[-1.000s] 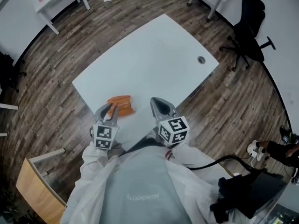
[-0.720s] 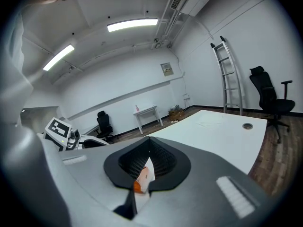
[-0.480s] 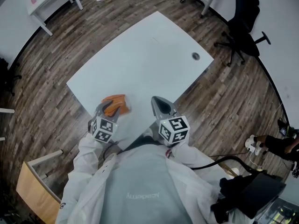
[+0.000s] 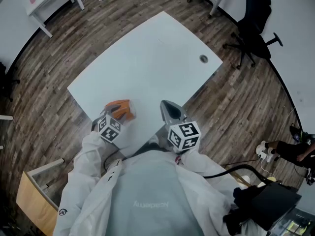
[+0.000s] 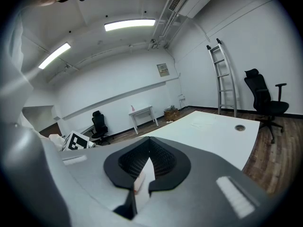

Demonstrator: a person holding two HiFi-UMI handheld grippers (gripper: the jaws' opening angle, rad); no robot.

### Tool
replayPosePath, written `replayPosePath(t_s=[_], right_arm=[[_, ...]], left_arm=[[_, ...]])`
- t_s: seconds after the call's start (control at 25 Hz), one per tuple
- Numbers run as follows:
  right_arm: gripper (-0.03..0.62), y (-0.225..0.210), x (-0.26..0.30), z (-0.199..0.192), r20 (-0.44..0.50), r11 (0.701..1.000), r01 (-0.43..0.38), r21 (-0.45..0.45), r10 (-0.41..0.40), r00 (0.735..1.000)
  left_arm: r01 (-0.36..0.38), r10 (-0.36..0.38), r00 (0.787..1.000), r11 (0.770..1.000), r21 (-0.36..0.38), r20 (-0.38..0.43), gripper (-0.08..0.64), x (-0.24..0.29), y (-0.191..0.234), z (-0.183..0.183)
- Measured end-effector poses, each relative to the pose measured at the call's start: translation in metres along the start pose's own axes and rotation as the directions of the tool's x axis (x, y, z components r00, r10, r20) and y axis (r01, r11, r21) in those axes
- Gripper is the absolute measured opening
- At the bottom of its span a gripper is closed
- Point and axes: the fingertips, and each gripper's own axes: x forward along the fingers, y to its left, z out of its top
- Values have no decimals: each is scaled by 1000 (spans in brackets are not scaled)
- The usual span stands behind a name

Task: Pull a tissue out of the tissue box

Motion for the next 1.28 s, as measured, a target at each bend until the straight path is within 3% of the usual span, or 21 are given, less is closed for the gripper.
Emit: replayPosePath(t_s=[0.16,0.84,1.28], right_arm=[[2,-3,-1,0,-6,1000,10,3,-10,1000],[2,-4,3,-3,-22,999,30,12,-30,999],[2,-6,3,-5,-29,999,44,17,-43,999]], left_arm=[[46,-46,999,999,7,-28,155,8,-5,-2],[102,-100,992,995,17,-77,112,26,-4,-7],[92,-89,993,995,34,-80,73,30,-4,-8]])
